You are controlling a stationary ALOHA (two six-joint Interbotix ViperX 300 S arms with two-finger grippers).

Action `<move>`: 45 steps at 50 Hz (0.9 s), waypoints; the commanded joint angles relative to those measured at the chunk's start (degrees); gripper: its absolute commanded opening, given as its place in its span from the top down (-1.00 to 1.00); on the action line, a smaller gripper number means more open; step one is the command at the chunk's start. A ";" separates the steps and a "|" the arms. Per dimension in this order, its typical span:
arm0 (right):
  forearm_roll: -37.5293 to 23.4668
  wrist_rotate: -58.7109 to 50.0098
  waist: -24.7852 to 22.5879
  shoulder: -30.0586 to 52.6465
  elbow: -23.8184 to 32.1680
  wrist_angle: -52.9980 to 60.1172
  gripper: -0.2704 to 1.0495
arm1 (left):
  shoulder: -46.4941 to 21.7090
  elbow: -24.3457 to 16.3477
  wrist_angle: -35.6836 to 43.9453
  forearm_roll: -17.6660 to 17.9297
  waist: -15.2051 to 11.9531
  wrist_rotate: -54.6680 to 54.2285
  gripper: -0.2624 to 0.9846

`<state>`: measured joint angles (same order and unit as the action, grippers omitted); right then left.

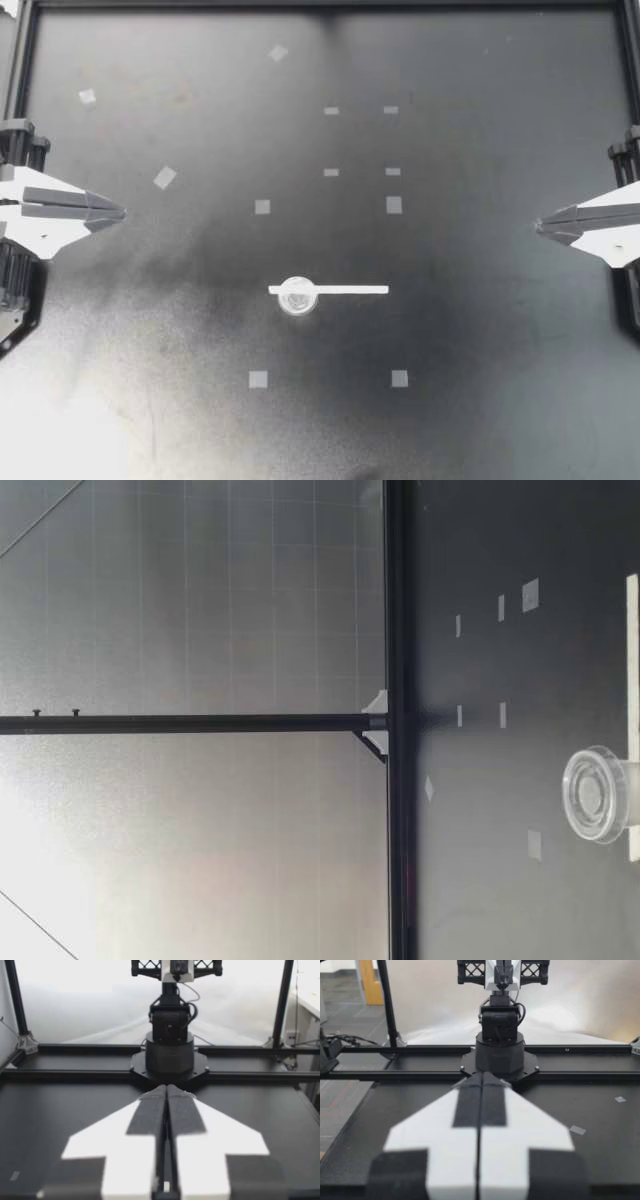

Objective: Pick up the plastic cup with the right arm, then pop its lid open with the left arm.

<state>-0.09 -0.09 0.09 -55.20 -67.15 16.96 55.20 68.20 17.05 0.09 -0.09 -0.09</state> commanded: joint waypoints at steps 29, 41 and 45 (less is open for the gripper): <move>-0.09 -2.72 0.18 19.07 2.20 4.22 0.70 | -23.73 -5.54 -1.23 -0.44 -0.70 -2.37 0.63; -0.09 -11.78 0.18 36.30 2.64 17.93 0.01 | -38.76 -6.33 7.73 -2.02 1.14 -1.49 0.63; -0.09 -12.74 0.26 41.31 3.25 21.09 -0.29 | -42.71 -6.50 11.25 -2.02 1.41 -1.67 0.63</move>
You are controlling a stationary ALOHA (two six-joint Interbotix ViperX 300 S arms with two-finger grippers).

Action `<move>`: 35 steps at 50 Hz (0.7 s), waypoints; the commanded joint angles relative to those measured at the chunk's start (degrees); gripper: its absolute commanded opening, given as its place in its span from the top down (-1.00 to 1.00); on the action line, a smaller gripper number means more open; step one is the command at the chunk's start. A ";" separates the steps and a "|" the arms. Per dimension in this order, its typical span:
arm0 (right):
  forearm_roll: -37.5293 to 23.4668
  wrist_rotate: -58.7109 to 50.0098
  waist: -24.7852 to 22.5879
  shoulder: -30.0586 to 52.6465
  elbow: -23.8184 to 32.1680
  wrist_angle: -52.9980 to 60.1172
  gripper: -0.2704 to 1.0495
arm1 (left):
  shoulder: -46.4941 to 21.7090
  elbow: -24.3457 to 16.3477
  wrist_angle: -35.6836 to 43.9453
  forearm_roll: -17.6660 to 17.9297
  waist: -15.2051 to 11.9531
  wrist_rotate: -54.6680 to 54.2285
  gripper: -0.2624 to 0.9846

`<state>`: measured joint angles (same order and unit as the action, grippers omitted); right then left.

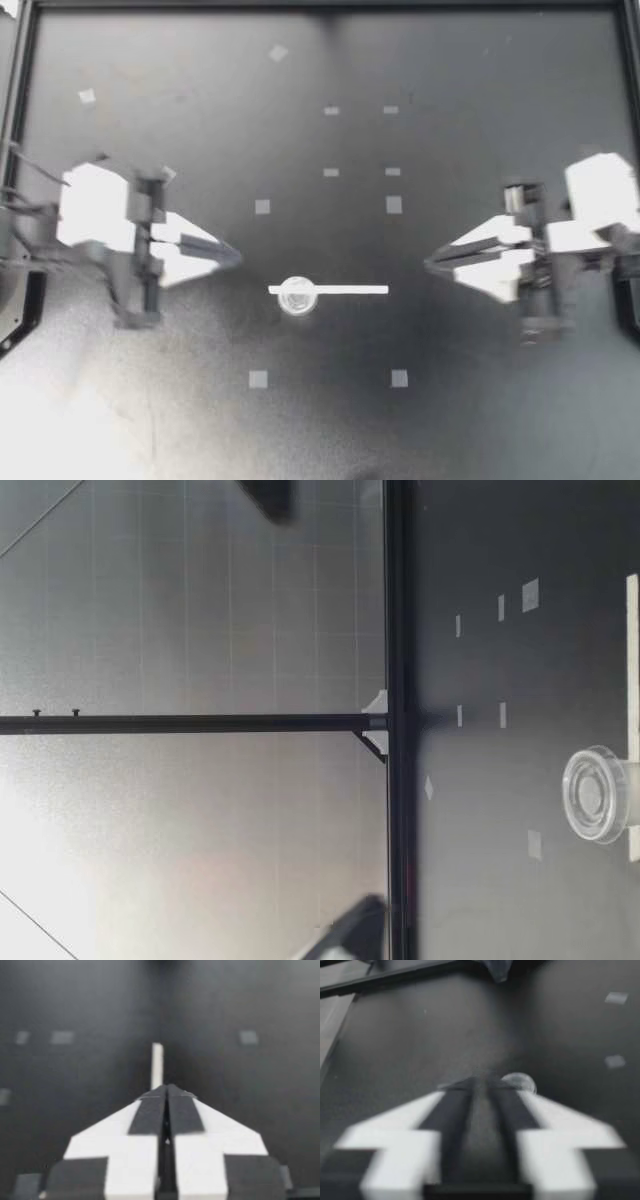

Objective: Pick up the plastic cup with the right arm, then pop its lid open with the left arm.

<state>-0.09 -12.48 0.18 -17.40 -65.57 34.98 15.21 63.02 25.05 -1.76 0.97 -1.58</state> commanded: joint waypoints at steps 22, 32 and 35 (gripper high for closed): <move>-0.09 -4.04 0.09 27.60 11.34 4.48 -0.47 | -15.64 -2.55 13.18 -0.53 0.70 0.62 0.63; 0.09 -4.75 0.09 32.26 15.12 4.48 -0.48 | -17.67 -2.90 15.03 -0.44 0.70 2.11 0.63; 0.00 -4.75 0.09 33.31 16.17 4.48 -0.48 | -18.46 -3.25 15.64 -0.53 0.70 2.29 0.63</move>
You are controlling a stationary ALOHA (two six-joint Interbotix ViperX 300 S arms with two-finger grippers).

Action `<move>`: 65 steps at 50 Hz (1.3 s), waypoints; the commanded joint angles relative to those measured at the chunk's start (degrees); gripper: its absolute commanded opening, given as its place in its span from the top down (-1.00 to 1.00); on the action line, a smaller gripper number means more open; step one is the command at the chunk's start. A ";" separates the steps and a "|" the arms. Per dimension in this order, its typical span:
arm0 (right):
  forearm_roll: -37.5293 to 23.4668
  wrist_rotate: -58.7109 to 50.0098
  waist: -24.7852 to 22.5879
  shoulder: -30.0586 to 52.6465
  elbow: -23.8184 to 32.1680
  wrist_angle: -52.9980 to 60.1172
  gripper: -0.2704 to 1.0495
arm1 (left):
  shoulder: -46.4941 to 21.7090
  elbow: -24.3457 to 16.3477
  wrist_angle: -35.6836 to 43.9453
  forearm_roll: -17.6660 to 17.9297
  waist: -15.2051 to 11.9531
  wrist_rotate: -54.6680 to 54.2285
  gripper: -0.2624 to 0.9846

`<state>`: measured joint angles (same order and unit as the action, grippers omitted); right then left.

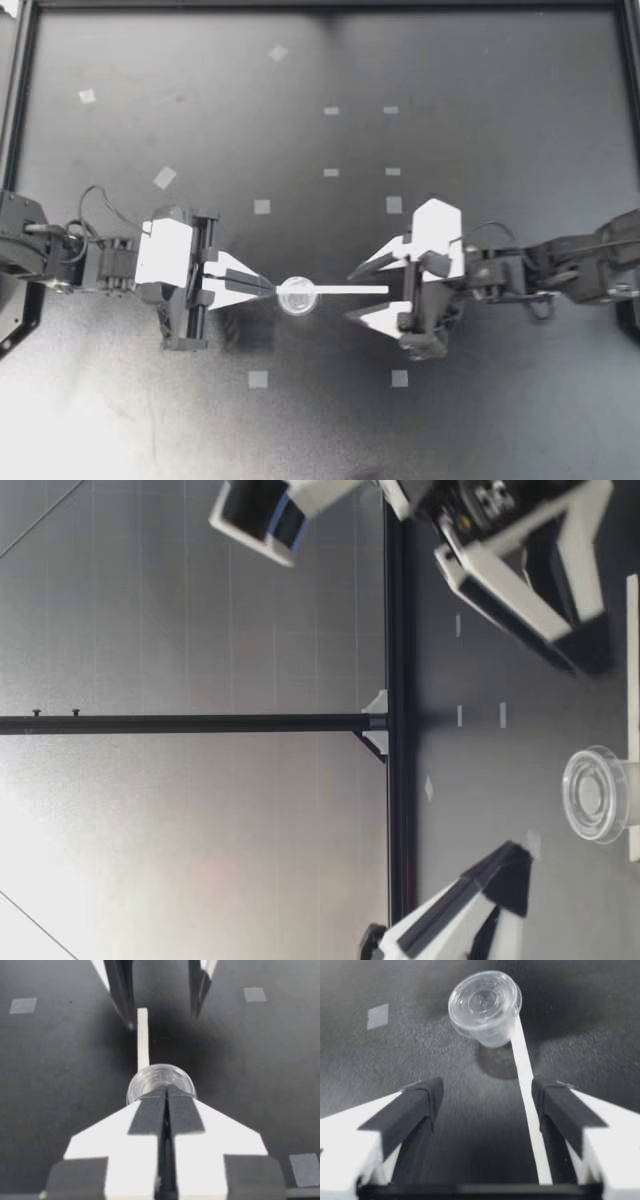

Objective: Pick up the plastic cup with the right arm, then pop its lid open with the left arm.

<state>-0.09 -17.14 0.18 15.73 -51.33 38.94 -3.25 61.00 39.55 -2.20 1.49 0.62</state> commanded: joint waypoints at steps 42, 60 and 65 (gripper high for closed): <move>-0.09 0.09 0.09 7.29 8.70 0.53 -0.48 | -5.10 -2.37 3.16 0.09 0.18 0.18 0.63; -0.09 0.09 0.09 9.40 10.99 0.53 -0.48 | -5.89 -2.55 3.16 0.18 0.18 0.09 0.63; -0.09 0.09 0.09 10.20 11.51 0.53 -0.48 | -5.98 -2.37 3.16 0.18 0.18 0.09 0.63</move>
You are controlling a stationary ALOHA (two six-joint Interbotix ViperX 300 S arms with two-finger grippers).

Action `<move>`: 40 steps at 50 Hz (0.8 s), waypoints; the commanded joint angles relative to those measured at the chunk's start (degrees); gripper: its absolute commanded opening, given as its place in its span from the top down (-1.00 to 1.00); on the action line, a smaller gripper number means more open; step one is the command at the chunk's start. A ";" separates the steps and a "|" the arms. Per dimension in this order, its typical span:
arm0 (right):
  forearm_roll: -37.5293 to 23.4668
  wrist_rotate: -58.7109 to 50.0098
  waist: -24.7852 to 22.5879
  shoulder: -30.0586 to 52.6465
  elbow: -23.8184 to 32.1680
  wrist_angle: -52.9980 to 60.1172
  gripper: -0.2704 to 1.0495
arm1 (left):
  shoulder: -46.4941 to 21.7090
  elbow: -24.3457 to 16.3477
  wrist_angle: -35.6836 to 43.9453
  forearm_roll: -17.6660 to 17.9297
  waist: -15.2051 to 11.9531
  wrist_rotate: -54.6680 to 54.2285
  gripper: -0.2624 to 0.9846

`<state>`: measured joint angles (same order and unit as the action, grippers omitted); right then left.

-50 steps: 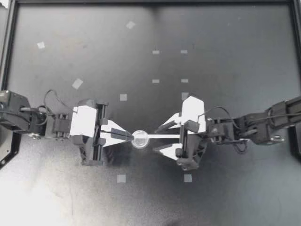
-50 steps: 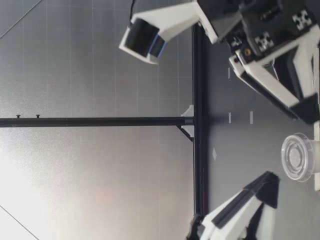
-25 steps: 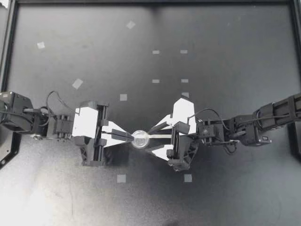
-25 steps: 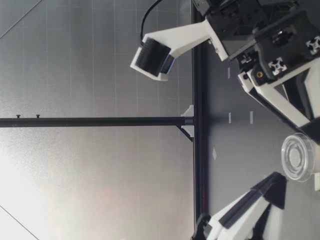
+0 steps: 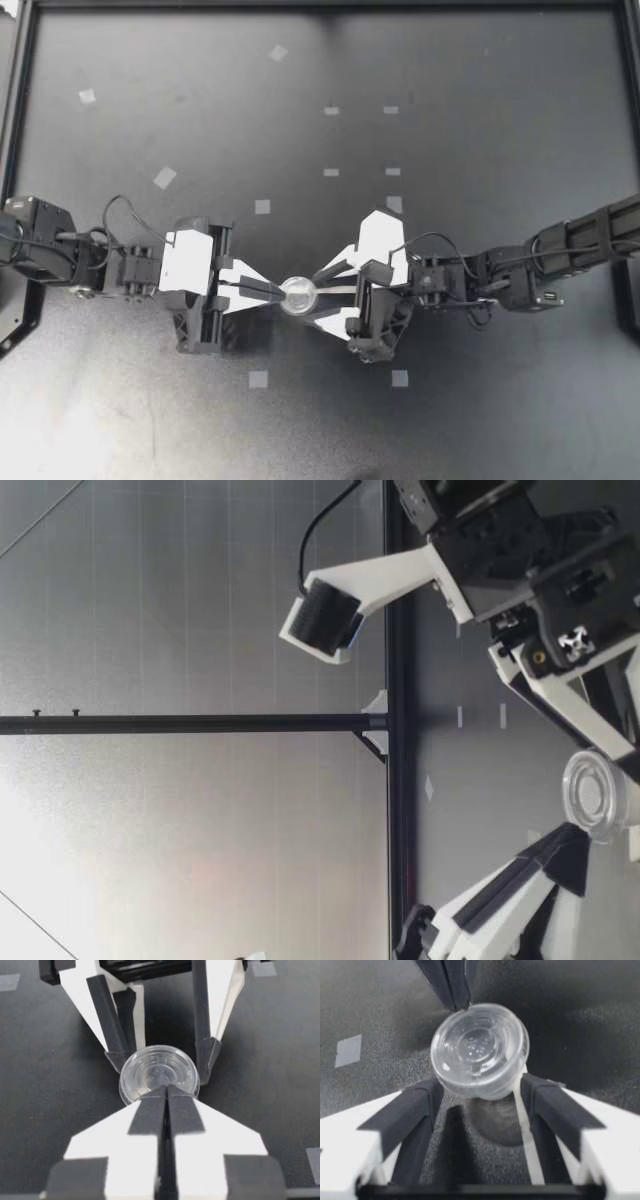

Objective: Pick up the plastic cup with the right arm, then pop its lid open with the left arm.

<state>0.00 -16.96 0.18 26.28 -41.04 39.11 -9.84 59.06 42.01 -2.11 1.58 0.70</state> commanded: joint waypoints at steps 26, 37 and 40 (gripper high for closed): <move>-0.18 -0.09 0.00 0.70 2.20 -0.70 -0.48 | -0.79 -0.09 0.70 0.26 0.09 -0.35 0.63; -0.35 -0.09 -0.18 0.70 2.20 -1.58 -0.48 | -1.58 -0.09 0.62 0.44 0.09 -0.44 0.63; -0.44 -0.09 -0.18 0.53 2.20 -2.29 -0.46 | -1.85 -0.09 0.62 0.44 0.09 -0.44 0.63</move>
<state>-0.26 -16.96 0.18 27.42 -39.46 37.88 -12.22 59.33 42.01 -1.76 1.58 0.26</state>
